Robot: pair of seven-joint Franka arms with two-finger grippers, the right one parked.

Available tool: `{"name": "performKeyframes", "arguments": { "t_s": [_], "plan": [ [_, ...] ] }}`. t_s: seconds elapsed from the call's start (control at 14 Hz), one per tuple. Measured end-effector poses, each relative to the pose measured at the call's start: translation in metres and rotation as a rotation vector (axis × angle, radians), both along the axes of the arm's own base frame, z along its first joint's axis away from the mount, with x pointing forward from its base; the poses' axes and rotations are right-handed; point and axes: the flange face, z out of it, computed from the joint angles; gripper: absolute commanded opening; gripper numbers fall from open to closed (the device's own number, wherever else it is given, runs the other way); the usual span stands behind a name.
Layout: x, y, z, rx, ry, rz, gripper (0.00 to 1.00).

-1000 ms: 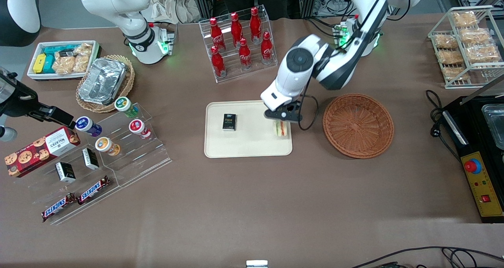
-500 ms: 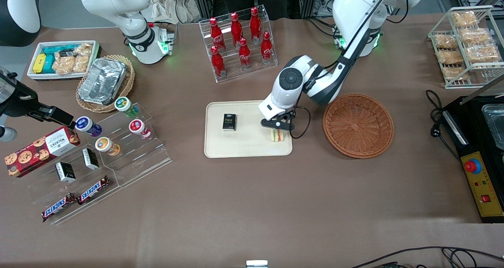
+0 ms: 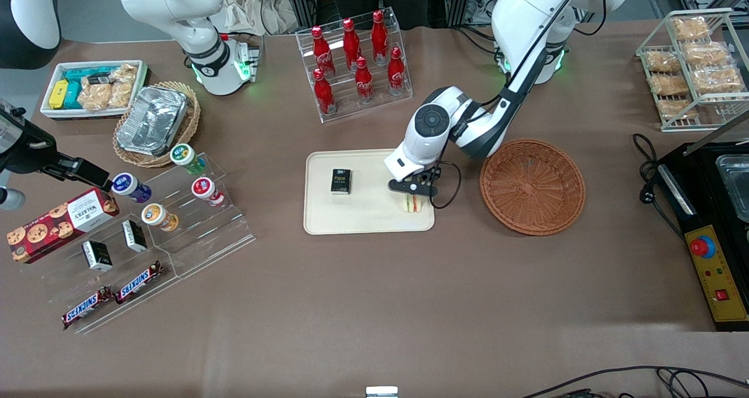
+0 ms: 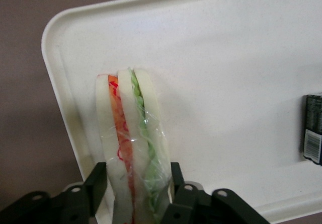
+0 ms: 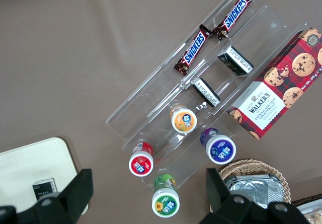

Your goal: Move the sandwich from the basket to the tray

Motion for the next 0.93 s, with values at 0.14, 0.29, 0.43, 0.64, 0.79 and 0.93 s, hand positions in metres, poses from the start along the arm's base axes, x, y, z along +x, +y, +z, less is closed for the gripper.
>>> {"name": "performKeyframes", "arguments": {
  "t_s": [0.14,0.29,0.43,0.64,0.79,0.93],
  "plan": [
    [0.01,0.001,0.018,-0.014,-0.024,0.018,1.0],
    [0.025,0.009,0.06,-0.006,-0.044,0.042,1.0],
    [0.041,0.025,0.121,0.01,-0.067,0.074,1.0],
    [0.07,0.071,0.215,0.03,-0.105,0.155,1.0],
    [0.088,0.116,0.252,0.049,-0.113,0.199,1.0],
    [0.095,0.151,0.266,0.073,-0.099,0.235,1.0]
  ]
}}
